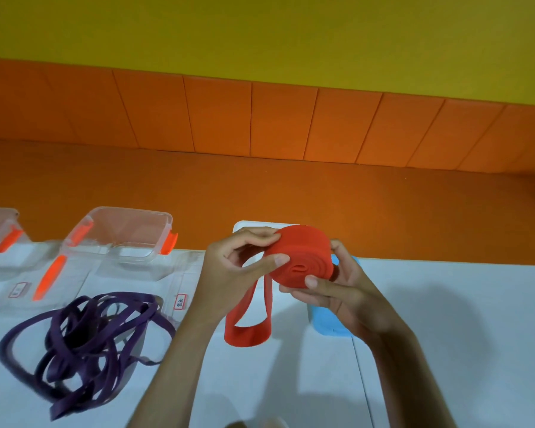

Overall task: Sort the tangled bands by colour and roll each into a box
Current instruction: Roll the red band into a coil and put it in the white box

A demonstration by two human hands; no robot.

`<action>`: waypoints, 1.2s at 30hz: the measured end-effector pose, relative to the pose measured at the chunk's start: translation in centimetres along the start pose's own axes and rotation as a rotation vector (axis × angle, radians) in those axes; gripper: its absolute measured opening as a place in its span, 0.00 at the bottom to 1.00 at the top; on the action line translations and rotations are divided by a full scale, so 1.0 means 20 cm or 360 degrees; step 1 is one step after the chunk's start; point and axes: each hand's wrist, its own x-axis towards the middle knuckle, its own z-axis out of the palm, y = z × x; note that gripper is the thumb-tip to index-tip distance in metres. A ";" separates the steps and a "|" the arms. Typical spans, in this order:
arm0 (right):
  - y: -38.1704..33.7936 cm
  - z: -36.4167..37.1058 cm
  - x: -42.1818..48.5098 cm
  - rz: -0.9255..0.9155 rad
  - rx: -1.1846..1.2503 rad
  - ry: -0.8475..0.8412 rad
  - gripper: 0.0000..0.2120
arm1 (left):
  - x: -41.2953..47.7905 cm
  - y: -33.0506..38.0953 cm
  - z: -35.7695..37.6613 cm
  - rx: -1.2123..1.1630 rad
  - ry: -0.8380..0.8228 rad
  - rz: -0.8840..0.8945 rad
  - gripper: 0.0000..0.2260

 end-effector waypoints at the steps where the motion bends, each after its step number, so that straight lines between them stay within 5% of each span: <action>1: -0.01 -0.02 -0.01 0.0003 0.0026 -0.0009 0.22 | 0.00 0.00 0.02 0.0001 -0.0024 0.0012 0.13; 6: -0.05 -0.11 -0.03 0.0155 0.0066 -0.0010 0.26 | -0.01 -0.05 0.09 0.0088 -0.0039 -0.0035 0.18; 10: -0.15 -0.20 -0.03 0.0205 -0.0514 0.0258 0.26 | -0.06 -0.11 0.18 0.0261 0.0116 -0.0056 0.17; 14: -0.22 -0.26 -0.05 0.0158 -0.0637 0.0260 0.20 | -0.05 -0.13 0.27 0.0213 0.0167 -0.0084 0.16; 21: -0.27 -0.38 -0.05 0.0182 -0.0362 0.0146 0.24 | -0.05 -0.15 0.32 0.0139 -0.0019 -0.0139 0.19; 29: -0.26 -0.30 0.01 0.0142 0.0011 -0.0043 0.27 | -0.03 -0.11 0.35 -0.0077 0.0401 0.0060 0.17; 36: -0.19 -0.19 0.08 0.0201 0.0208 -0.0075 0.23 | -0.05 -0.04 0.21 -0.0001 0.0246 -0.0085 0.22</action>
